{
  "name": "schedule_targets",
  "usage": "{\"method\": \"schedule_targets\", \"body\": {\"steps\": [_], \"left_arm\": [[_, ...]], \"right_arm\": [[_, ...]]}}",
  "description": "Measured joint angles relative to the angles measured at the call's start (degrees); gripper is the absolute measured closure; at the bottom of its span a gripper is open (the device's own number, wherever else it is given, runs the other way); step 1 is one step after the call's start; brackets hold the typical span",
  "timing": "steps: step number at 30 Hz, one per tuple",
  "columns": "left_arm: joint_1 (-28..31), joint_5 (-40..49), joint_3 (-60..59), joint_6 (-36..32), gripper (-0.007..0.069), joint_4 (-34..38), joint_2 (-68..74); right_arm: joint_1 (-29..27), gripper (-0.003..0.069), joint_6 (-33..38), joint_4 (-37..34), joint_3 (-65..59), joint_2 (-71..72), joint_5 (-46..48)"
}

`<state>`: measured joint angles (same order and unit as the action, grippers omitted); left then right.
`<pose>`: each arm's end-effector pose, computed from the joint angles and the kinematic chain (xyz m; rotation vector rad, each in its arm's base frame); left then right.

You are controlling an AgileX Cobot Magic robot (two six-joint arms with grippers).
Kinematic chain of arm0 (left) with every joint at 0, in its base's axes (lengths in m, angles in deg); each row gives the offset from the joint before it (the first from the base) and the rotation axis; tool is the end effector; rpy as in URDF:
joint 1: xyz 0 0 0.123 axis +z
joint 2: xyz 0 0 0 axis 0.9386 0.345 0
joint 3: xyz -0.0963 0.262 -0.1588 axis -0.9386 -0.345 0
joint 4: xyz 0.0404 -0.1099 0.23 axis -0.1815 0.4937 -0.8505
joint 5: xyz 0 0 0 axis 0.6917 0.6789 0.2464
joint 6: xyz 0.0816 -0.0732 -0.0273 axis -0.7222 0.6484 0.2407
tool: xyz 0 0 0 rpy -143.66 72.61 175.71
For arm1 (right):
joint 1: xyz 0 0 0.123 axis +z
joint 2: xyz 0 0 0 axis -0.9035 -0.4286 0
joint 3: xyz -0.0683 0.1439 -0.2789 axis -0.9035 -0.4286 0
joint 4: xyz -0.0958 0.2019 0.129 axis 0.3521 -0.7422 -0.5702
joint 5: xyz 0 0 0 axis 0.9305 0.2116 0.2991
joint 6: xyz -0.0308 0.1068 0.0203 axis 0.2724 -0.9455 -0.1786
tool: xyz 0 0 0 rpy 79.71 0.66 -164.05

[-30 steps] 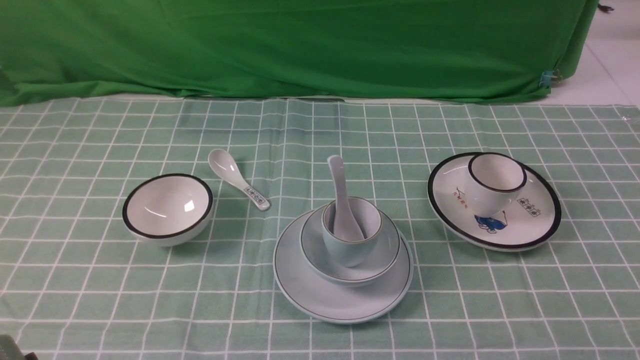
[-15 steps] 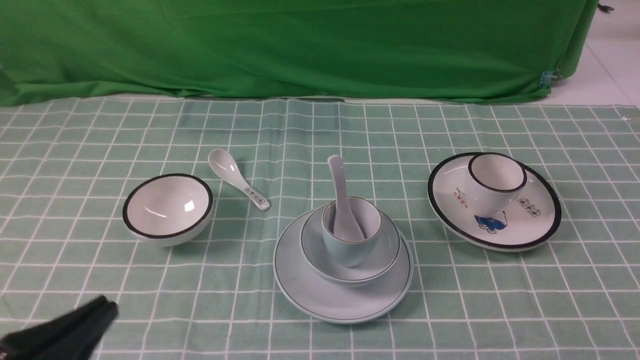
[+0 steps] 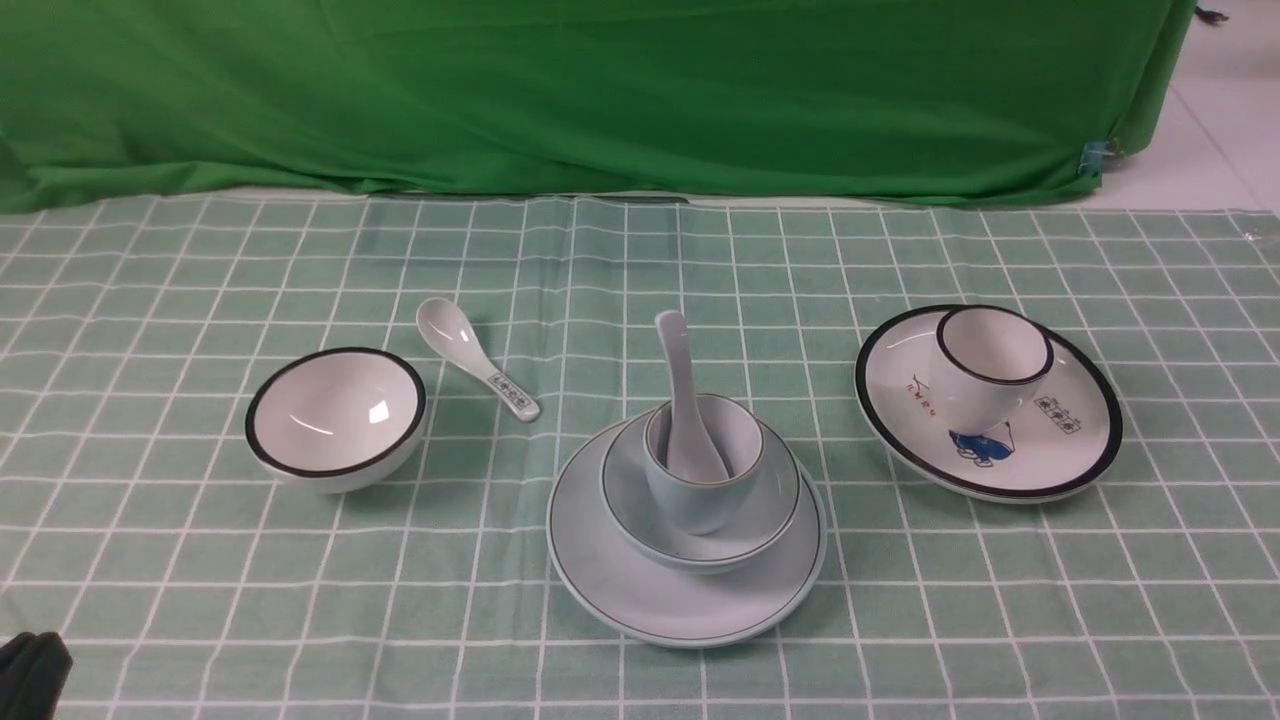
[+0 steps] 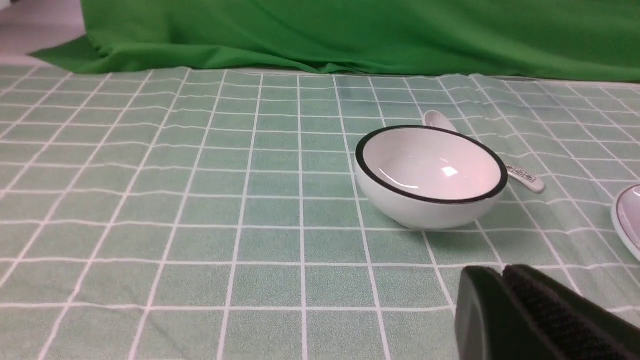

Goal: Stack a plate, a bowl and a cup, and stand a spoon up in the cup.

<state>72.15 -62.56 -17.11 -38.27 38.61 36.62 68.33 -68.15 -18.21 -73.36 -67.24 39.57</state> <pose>0.0477 -0.0028 0.1871 0.0360 1.7173 0.0284 0.0473 0.0016 0.1863 -0.1650 1.7205 -0.0648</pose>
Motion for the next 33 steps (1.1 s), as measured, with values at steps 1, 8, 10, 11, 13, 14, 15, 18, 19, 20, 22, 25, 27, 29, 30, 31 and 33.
{"method": "schedule_targets", "body": {"steps": [1,8,10,11,13,14,15,18,19,20,22,25,27,29,30,31,33], "left_arm": [[0.05,0.0,0.0,0.26,0.0608,0.0,0.0],[0.04,0.0,0.0,0.59,0.0608,0.0,0.0],[0.04,0.0,0.0,0.61,0.0608,0.0,0.0],[0.04,0.0,0.0,0.61,0.0608,0.0,0.0],[0.04,0.0,0.0,0.61,0.0608,0.0,0.0],[0.04,0.0,0.0,0.61,0.0608,0.0,0.0],[0.04,0.0,0.0,0.61,0.0608,0.0,0.0],[0.04,0.0,0.0,0.61,0.0608,0.0,0.0],[0.04,0.0,0.0,0.61,0.0608,0.0,0.0],[0.04,0.0,0.0,0.61,0.0608,0.0,0.0],[0.04,0.0,0.0,0.61,0.0608,0.0,0.0],[0.04,0.0,0.0,0.61,0.0608,0.0,0.0],[0.04,0.0,0.0,0.43,0.0608,0.0,0.0],[0.04,0.0,0.0,0.37,0.0608,0.0,0.0],[0.04,0.0,0.0,0.37,0.0608,0.0,0.0],[0.04,0.0,0.0,0.37,0.0608,0.0,0.0],[0.04,0.0,0.0,0.37,0.0608,0.0,0.0]], "right_arm": [[0.0,0.054,0.0,0.0,0.0,0.0,0.0],[0.0,0.0522,0.0,0.0,0.0,0.0,0.0],[0.0,0.0519,0.0,0.0,0.0,0.0,0.0],[0.0,0.0518,0.0,0.0,0.0,0.0,0.0],[0.0,0.0515,0.0,0.0,0.0,0.0,0.0],[0.0,0.0515,0.0,0.0,0.0,0.0,0.0],[0.0,0.0512,0.0,0.0,0.0,0.0,0.0],[0.0,0.0509,0.0,0.0,0.0,0.0,0.0],[0.0,0.0507,0.0,0.0,0.0,0.0,0.0],[0.0,0.0505,0.0,0.0,0.0,0.0,0.0],[0.0,0.0501,0.0,0.0,0.0,0.0,0.0],[0.0,0.0491,0.0,0.0,0.0,0.0,0.0],[0.0,0.0486,0.0,0.0,0.0,0.0,0.0],[0.0,0.048,0.0,0.0,0.0,0.0,0.0],[0.0,0.048,0.0,0.0,0.0,0.0,0.0],[0.0,0.0479,0.0,0.0,0.0,0.0,0.0],[0.0,0.0477,0.0,0.0,0.0,0.0,0.0]]}}
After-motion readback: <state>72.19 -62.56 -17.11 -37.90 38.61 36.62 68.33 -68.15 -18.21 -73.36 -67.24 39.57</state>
